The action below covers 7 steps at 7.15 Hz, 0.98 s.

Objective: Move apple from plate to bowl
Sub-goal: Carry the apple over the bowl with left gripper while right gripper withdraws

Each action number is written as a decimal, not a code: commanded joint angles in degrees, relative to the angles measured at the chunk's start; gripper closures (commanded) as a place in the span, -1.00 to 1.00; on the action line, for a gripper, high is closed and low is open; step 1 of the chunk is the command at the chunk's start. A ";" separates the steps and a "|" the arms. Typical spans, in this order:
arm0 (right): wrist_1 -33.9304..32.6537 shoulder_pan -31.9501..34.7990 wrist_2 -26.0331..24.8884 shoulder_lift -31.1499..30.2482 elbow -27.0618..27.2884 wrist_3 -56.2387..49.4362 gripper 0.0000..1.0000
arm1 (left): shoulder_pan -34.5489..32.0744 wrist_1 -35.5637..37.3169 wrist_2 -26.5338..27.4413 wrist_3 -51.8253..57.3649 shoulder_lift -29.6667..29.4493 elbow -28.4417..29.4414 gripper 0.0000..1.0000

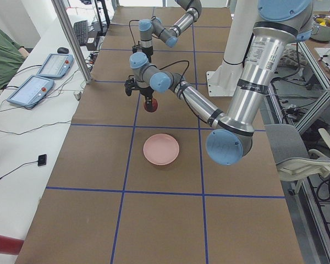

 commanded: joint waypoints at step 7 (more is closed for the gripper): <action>-0.37 13.27 10.14 -8.96 7.19 -1.38 -1.00 | 8.92 -4.49 1.18 -20.61 -30.86 19.98 1.00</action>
